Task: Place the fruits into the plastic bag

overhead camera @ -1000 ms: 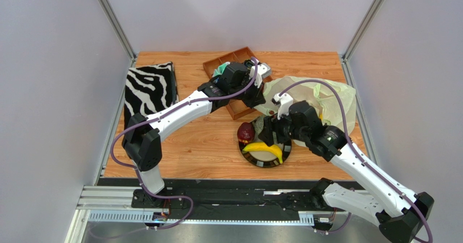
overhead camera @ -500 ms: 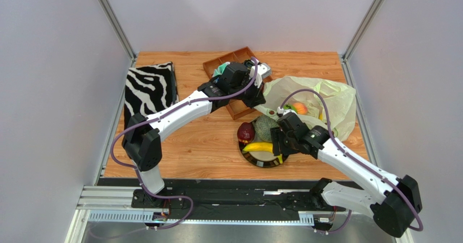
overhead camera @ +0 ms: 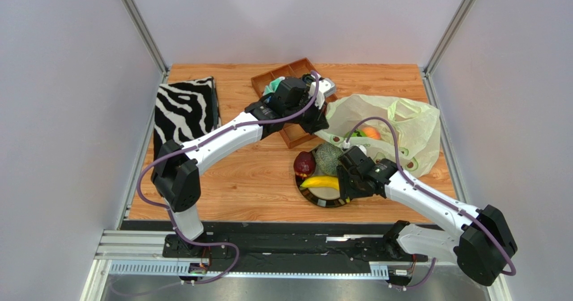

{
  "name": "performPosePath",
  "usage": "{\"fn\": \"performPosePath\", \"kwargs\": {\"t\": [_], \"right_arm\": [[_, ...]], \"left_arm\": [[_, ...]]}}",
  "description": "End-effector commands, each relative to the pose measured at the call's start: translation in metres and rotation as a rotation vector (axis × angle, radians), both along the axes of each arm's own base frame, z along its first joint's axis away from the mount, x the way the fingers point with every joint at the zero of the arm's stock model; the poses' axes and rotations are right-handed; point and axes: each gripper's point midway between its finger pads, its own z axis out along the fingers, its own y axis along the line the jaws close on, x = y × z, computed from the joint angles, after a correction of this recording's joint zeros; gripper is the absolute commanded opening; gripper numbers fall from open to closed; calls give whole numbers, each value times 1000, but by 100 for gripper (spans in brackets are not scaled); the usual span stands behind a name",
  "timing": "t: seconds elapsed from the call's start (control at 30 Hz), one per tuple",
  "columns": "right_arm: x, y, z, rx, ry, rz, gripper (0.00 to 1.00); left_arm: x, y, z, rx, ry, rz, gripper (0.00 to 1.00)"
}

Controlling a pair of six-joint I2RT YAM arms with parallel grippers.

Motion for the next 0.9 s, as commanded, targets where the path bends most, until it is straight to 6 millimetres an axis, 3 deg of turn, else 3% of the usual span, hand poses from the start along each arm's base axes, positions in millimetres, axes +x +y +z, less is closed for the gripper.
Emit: {"fn": "performPosePath", "kwargs": {"t": [0.0,0.87], "right_arm": [[9,5,-1,2,-47,-22,51],[5,5,-23,-109,-33,-7,33]], "left_arm": [[3,-5,17,-36,-7,-8,0],[2,-5,19,-42,-6,-11,0]]}}
